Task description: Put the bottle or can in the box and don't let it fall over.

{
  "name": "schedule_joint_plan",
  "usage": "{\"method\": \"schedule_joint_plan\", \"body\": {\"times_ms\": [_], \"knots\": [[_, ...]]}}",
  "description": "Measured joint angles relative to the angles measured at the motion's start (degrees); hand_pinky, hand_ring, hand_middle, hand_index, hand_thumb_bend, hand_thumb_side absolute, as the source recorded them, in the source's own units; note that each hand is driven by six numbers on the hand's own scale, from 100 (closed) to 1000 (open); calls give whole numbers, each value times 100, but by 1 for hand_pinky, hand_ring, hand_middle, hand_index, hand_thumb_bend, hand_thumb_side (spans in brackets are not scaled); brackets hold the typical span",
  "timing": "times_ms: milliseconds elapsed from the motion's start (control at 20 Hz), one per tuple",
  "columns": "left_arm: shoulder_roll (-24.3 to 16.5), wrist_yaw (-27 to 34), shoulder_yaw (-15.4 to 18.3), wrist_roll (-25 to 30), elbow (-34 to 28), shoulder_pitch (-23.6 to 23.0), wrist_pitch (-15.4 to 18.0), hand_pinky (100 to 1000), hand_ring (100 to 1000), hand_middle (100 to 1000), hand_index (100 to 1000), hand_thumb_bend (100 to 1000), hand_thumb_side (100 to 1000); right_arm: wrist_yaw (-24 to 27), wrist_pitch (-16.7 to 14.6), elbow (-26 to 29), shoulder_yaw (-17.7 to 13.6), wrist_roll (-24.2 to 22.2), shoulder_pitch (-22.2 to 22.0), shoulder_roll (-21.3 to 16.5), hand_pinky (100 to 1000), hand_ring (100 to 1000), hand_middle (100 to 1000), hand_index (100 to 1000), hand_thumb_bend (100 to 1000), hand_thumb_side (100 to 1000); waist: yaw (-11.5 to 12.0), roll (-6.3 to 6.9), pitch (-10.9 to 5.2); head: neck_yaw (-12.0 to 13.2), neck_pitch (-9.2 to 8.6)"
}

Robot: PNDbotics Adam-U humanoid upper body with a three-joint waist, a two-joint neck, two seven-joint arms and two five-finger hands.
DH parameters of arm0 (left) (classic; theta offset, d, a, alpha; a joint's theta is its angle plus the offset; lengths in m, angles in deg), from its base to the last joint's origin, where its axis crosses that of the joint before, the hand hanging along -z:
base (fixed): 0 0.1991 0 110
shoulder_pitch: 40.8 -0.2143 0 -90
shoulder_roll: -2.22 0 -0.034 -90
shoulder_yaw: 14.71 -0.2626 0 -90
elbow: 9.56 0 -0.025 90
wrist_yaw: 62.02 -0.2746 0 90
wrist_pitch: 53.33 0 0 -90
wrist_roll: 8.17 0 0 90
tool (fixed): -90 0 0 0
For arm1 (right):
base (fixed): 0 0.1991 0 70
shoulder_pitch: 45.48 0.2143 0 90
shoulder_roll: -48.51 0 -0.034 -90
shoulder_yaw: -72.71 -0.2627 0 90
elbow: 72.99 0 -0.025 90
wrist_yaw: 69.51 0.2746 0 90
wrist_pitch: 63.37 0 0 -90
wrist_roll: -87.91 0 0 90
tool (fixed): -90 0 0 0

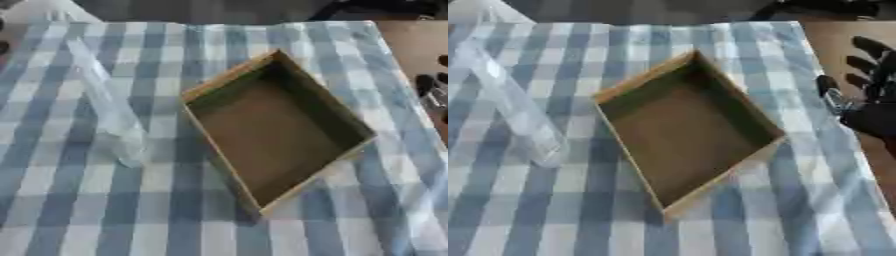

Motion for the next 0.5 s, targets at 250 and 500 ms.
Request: {"method": "schedule_joint_plan", "body": {"times_ms": [250, 500], "knots": [[0, -386, 13, -149, 119, -19, -210, 1000, 1000, 906, 810, 100, 571, 4, 1, 0, 1, -1, -1, 0, 954, 969, 1000, 910, 264, 100, 5, 0, 0, -2, 0], [0, -1124, 11, -289, 218, -41, -387, 1000, 1000, 938, 835, 100, 539, 37, 3, 0, 1, -2, -1, 0, 953, 968, 1000, 909, 261, 100, 11, -1, 0, -5, 0]]}}
